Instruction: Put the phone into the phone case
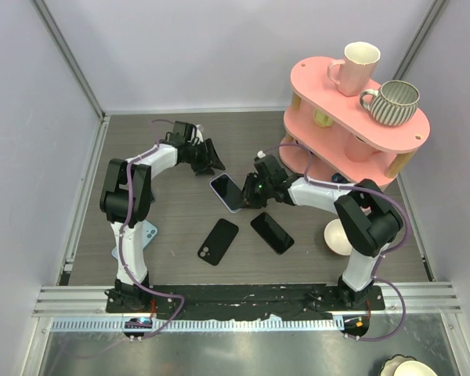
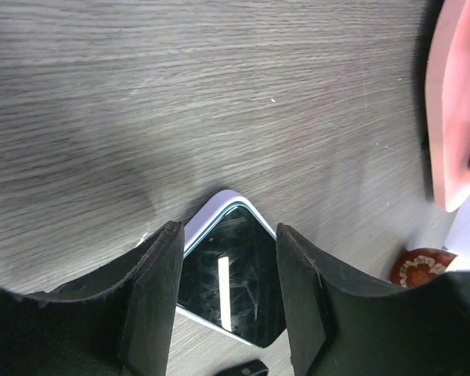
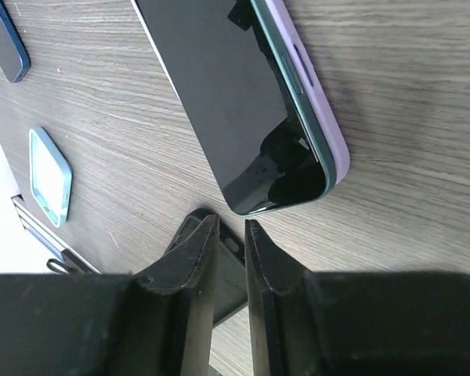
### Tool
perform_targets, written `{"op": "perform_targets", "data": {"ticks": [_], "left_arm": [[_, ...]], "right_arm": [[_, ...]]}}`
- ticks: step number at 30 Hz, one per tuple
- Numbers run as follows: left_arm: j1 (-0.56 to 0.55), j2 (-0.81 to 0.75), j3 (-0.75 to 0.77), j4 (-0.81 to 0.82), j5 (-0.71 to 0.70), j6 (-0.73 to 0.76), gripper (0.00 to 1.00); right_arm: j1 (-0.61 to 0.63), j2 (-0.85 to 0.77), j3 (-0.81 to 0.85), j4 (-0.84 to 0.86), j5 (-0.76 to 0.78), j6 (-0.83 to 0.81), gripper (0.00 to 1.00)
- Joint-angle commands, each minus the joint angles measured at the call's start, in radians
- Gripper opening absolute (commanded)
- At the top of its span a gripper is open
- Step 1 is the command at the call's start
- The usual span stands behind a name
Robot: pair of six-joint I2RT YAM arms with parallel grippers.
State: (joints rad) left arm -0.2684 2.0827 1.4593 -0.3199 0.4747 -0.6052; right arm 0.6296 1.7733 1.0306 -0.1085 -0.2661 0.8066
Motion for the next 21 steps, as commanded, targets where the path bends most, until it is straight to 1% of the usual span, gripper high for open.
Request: {"op": "perform_targets", "data": {"ticks": [1,4,11,15,19,21], "left_arm": [[0.001,0.013,-0.011,0.081,0.074,-0.024,0.54],[0.001,0.011,-0.027,0.096,0.082,-0.030,0.54],[0.001,0.008,-0.077,0.171,0.123,-0.074,0.54],[-0.003,0.001,-0.111,0.237,0.159,-0.129,0.54],[-0.008,-0.007,-0.128,0.260,0.174,-0.148,0.54],[-0.003,-0.015,-0.122,0.245,0.160,-0.142,0.54]], "right_arm": [[0.005,0.027,0.049,0.052,0.025,0.020,0.25],[0.007,0.043,0.063,0.035,0.037,0.016,0.25],[0.005,0.067,0.069,0.056,0.051,0.026,0.25],[0.007,0.104,0.103,0.064,0.057,0.022,0.25],[0.005,0.109,0.143,0.059,0.056,0.010,0.25],[0.005,0.094,0.163,0.024,0.060,-0.003,0.25]]}}
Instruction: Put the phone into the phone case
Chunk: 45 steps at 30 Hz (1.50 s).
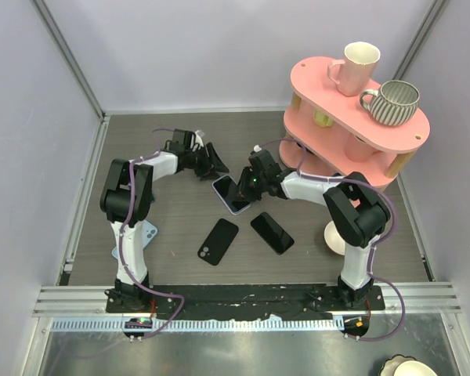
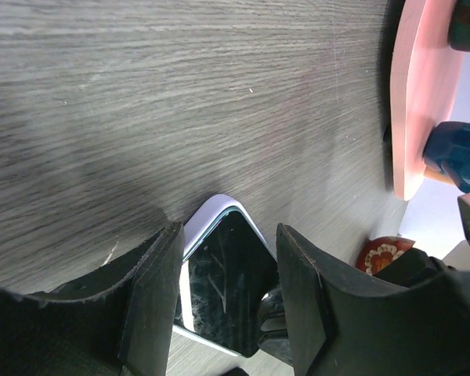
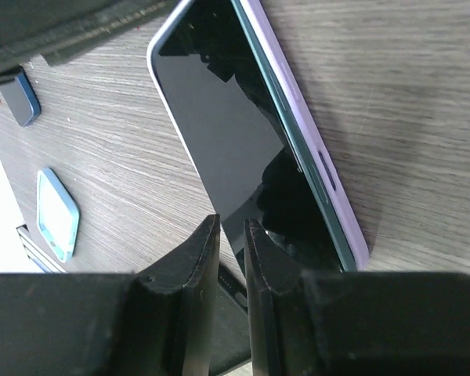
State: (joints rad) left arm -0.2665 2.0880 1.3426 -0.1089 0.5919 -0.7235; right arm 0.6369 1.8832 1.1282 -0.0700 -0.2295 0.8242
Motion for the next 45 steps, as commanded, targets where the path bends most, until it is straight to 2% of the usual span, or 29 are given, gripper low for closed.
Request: {"op": "perform_targets", "data": {"ticks": [1,4,5,7,8,11,13,17,21,27,32,39,45], "left_arm": [[-0.002,-0.031,0.001,0.025,0.037,-0.016,0.54],[0.022,-0.052,0.039,-0.040,-0.018,0.005,0.55],[0.030,-0.060,0.071,-0.105,-0.045,0.019,0.55],[0.039,-0.089,0.095,-0.187,-0.185,0.054,0.56],[0.038,-0.098,0.119,-0.272,-0.225,0.087,0.57],[0.035,-0.132,0.099,-0.336,-0.287,0.095,0.56],[0.030,-0.155,0.040,-0.316,-0.279,0.081,0.56],[0.012,-0.175,-0.020,-0.310,-0.245,0.059,0.54],[-0.003,-0.184,-0.089,-0.213,-0.182,0.004,0.52],[-0.022,-0.140,-0.099,-0.195,-0.142,-0.028,0.50],[-0.025,-0.118,-0.128,-0.106,-0.095,-0.092,0.48],[-0.027,-0.091,-0.117,-0.178,-0.124,-0.068,0.43],[-0.025,-0.082,-0.145,-0.138,-0.083,-0.109,0.36]], "right_arm": [[0.000,-0.039,0.090,-0.033,0.033,-0.048,0.27],[-0.016,-0.102,0.108,-0.094,0.038,-0.095,0.35],[-0.032,-0.119,0.104,-0.105,0.042,-0.108,0.38],[-0.051,-0.145,0.079,-0.132,0.047,-0.152,0.44],[-0.071,-0.160,0.071,-0.155,0.048,-0.161,0.46],[-0.100,-0.179,0.032,-0.162,0.030,-0.200,0.50],[-0.123,-0.174,0.035,-0.169,0.001,-0.224,0.56],[-0.151,-0.127,0.044,-0.175,-0.079,-0.269,0.57],[-0.152,-0.072,0.065,-0.163,-0.142,-0.296,0.57],[-0.151,-0.006,0.105,-0.140,-0.168,-0.303,0.57],[-0.123,0.053,0.128,-0.136,-0.157,-0.318,0.57],[-0.092,0.103,0.150,-0.099,-0.188,-0.289,0.57],[-0.094,0.146,0.172,-0.028,-0.257,-0.203,0.57]]}}
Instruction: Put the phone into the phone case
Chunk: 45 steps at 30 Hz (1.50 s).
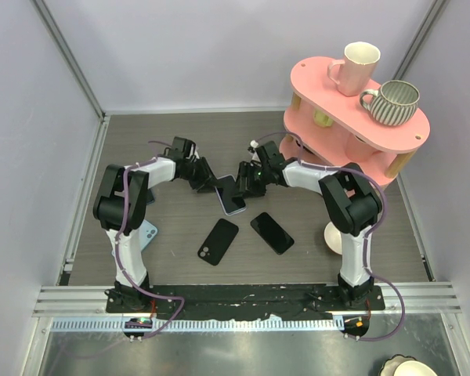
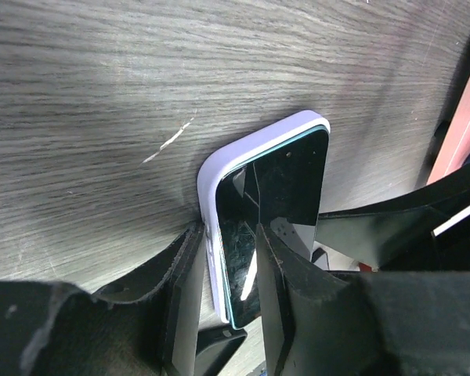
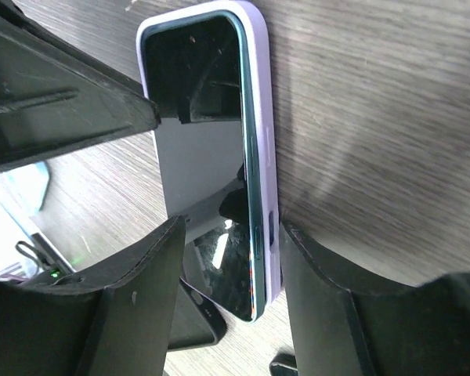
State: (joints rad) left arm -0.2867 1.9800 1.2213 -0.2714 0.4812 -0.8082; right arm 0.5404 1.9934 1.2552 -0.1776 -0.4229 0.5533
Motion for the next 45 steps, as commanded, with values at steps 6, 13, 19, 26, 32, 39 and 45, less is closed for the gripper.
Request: {"op": "perform_targets", "data": {"ticks": [6,13,19,26,32,39,45], "left_arm": [[-0.005,0.031,-0.094,0.136,0.091,-0.091,0.29],[-0.005,0.029,-0.117,0.181,0.109,-0.131,0.27],[-0.005,0.023,-0.121,0.179,0.106,-0.132,0.27],[-0.003,0.014,-0.108,0.181,0.120,-0.132,0.27],[0.038,-0.033,-0.030,0.114,0.140,-0.108,0.36],[0.106,-0.205,-0.015,0.041,0.172,0.012,0.55],[0.106,-0.319,-0.106,0.164,0.368,0.010,0.67]], "right_arm": [[-0.003,0.028,0.004,0.262,-0.128,0.191,0.56],[-0.016,0.030,-0.040,0.369,-0.136,0.283,0.56],[-0.022,0.016,-0.097,0.447,-0.146,0.313,0.45],[-0.031,0.008,-0.135,0.471,-0.154,0.315,0.12],[-0.042,-0.041,-0.152,0.480,-0.160,0.320,0.01],[-0.077,-0.168,-0.200,0.539,-0.195,0.349,0.01],[-0.092,-0.297,-0.246,0.668,-0.278,0.411,0.01]]}}
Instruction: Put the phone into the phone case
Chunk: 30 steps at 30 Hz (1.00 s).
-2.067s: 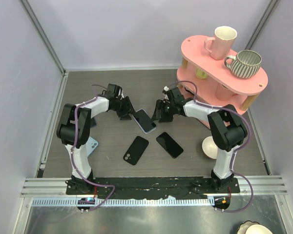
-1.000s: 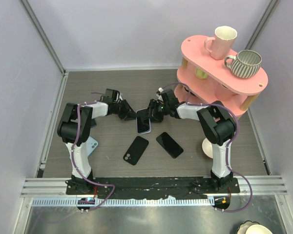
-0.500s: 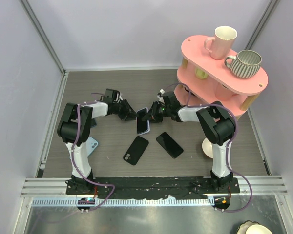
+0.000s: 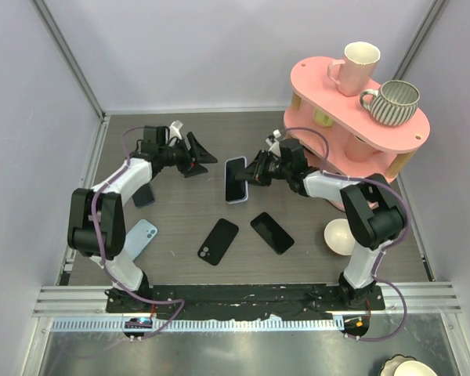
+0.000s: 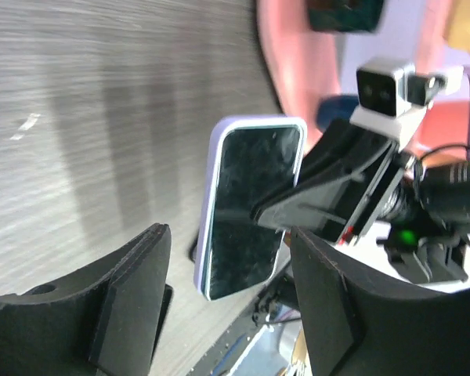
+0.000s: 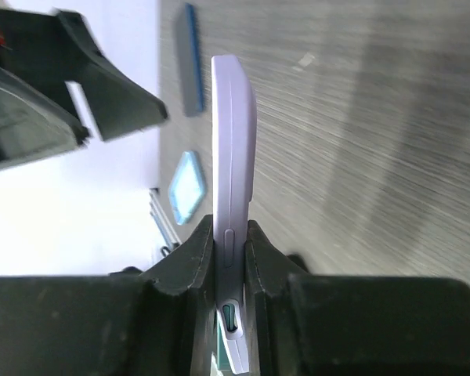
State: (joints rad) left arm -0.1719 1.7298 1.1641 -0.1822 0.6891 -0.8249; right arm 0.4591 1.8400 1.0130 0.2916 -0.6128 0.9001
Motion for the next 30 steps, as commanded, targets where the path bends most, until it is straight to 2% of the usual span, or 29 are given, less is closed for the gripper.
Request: {"op": "perform_targets", "data": {"ticks": [1,6,8,11,13,19,21,24,25,28,30], "left_arm": [[-0.009,-0.081,-0.073,0.117,0.200,0.024,0.68],[-0.012,-0.150,-0.119,0.217,0.311,-0.020,0.68],[-0.023,-0.176,-0.142,0.286,0.355,-0.037,0.68],[-0.052,-0.185,-0.201,0.502,0.404,-0.170,0.67],[-0.070,-0.174,-0.214,0.590,0.420,-0.233,0.66],[-0.084,-0.142,-0.236,0.700,0.429,-0.315,0.54],[-0.087,-0.128,-0.251,0.807,0.450,-0.364,0.48],[-0.089,-0.107,-0.273,0.953,0.458,-0.505,0.26],[-0.089,-0.102,-0.277,0.981,0.460,-0.525,0.16],[-0.089,-0.084,-0.290,1.056,0.463,-0.569,0.01],[-0.089,-0.075,-0.293,1.090,0.457,-0.585,0.00]], "right_arm": [[-0.011,-0.156,-0.005,0.205,-0.096,0.072,0.01],[-0.011,-0.231,-0.059,0.378,-0.137,0.187,0.01],[-0.011,-0.243,-0.065,0.391,-0.146,0.201,0.01],[-0.008,-0.263,-0.073,0.409,-0.162,0.215,0.01],[-0.002,-0.274,-0.073,0.417,-0.176,0.223,0.01],[0.015,-0.277,-0.073,0.425,-0.200,0.244,0.01],[0.019,-0.275,-0.071,0.437,-0.203,0.253,0.01],[0.026,-0.263,-0.073,0.471,-0.220,0.278,0.01],[0.026,-0.262,-0.077,0.475,-0.222,0.292,0.04],[0.026,-0.272,-0.097,0.491,-0.226,0.290,0.17],[0.026,-0.277,-0.114,0.489,-0.228,0.287,0.28]]}}
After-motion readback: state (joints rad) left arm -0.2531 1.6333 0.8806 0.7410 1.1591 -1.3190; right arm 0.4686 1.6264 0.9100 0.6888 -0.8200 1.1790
